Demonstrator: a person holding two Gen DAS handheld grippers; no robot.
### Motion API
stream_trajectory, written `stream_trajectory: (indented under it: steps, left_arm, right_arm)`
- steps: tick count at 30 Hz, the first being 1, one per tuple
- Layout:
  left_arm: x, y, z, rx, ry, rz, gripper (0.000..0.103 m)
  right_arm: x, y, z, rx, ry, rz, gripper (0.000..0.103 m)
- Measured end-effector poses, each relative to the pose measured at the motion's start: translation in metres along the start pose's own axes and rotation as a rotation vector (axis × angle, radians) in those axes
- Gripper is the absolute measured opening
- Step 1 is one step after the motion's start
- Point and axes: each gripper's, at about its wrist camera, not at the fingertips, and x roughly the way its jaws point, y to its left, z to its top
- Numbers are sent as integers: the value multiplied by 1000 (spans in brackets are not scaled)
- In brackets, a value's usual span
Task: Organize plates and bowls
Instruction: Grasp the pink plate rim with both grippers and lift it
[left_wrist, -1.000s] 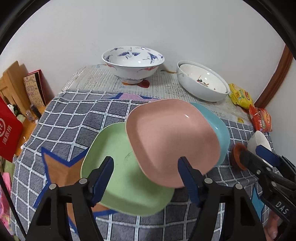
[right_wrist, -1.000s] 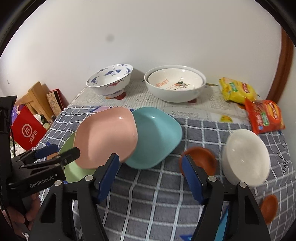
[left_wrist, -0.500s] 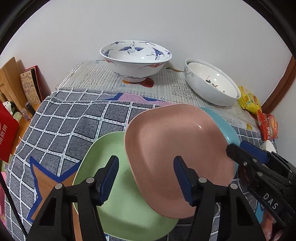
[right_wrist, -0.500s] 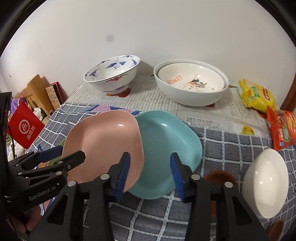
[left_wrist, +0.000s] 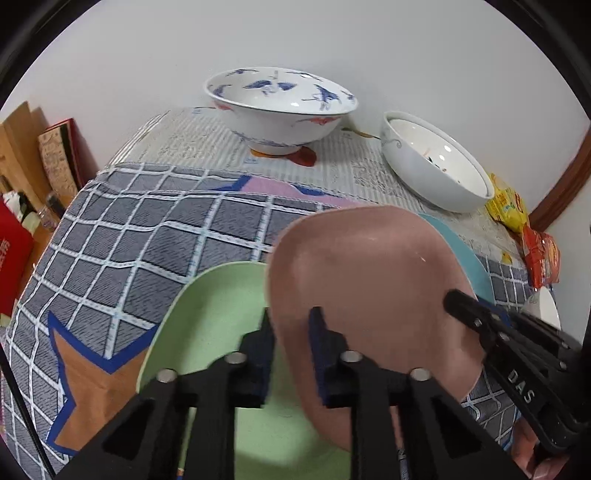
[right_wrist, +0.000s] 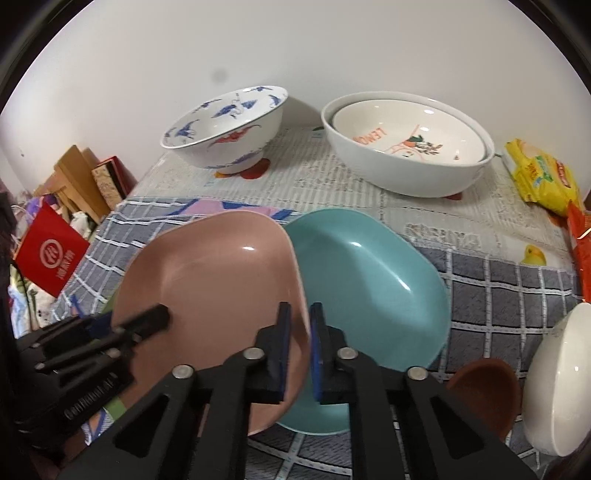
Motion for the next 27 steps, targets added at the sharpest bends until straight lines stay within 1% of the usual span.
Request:
stream_trajectory:
  steps: [2, 8, 15, 21, 27]
  left_arm:
    - [-3, 1, 0, 1, 5, -11, 11]
    - [-24, -1, -7, 11, -18, -14, 11]
    - [-51, 4, -19, 22, -38, 2, 11]
    - [-71, 19, -31, 12, -48, 15, 11]
    - [-79, 39, -45, 6, -38, 46, 11]
  right_arm:
    - [-5, -1, -3, 8, -3, 6, 5]
    - [-28, 3, -12, 21, -23, 11, 4]
    - [-56, 17, -28, 26, -36, 24, 4]
    - [-71, 34, -40, 22, -40, 37, 4]
    - [-72, 55, -54, 6, -16, 52, 4]
